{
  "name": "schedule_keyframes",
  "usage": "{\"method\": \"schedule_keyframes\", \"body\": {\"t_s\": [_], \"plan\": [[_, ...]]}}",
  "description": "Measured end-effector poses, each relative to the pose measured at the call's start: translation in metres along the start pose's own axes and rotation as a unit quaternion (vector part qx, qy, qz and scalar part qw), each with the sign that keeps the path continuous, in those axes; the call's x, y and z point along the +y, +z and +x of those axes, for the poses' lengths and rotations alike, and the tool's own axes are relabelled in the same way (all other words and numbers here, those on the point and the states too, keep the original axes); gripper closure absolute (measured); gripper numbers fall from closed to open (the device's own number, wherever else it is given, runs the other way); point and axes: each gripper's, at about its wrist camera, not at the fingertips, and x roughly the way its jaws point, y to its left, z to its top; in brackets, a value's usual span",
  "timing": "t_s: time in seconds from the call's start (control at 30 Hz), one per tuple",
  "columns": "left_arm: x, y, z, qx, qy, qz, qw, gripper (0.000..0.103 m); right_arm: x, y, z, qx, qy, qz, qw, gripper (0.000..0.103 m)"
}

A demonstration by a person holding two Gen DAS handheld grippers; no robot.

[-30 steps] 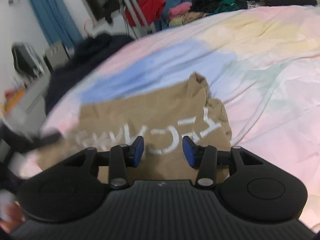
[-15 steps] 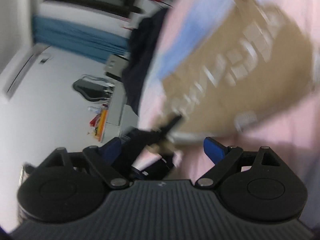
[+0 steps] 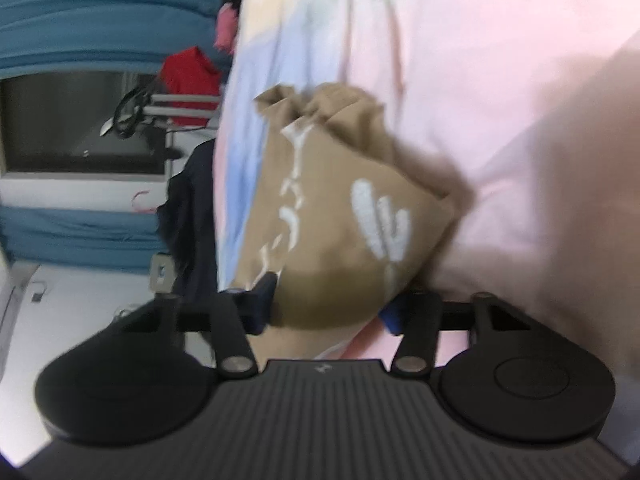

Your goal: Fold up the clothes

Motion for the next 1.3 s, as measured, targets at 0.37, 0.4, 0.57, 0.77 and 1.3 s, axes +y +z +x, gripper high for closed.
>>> {"method": "schedule_keyframes", "body": {"t_s": [0.37,0.4,0.57,0.77,1.3], "plan": [[-0.017,-0.010,-0.013,-0.002,0.009,0.048,0.9988,0.078,0.010,0.000,-0.018,-0.041,-0.013,-0.043,0.998,0.076],[-0.020,-0.012,-0.017,-0.002,0.004,0.053,0.9986,0.078,0.014,0.000,-0.024,-0.048,-0.011,-0.053,0.997,0.076],[-0.044,-0.020,-0.040,0.025,-0.024,0.044,0.9984,0.078,0.042,-0.004,-0.065,-0.082,0.004,-0.082,0.993,0.078],[-0.089,-0.023,-0.052,0.082,-0.051,0.009,0.9953,0.078,0.077,0.004,-0.126,-0.107,0.026,-0.104,0.989,0.078],[-0.314,-0.017,0.174,0.167,-0.038,0.134,0.9760,0.079,0.140,0.223,-0.128,-0.239,-0.019,-0.096,0.966,0.079]]}}
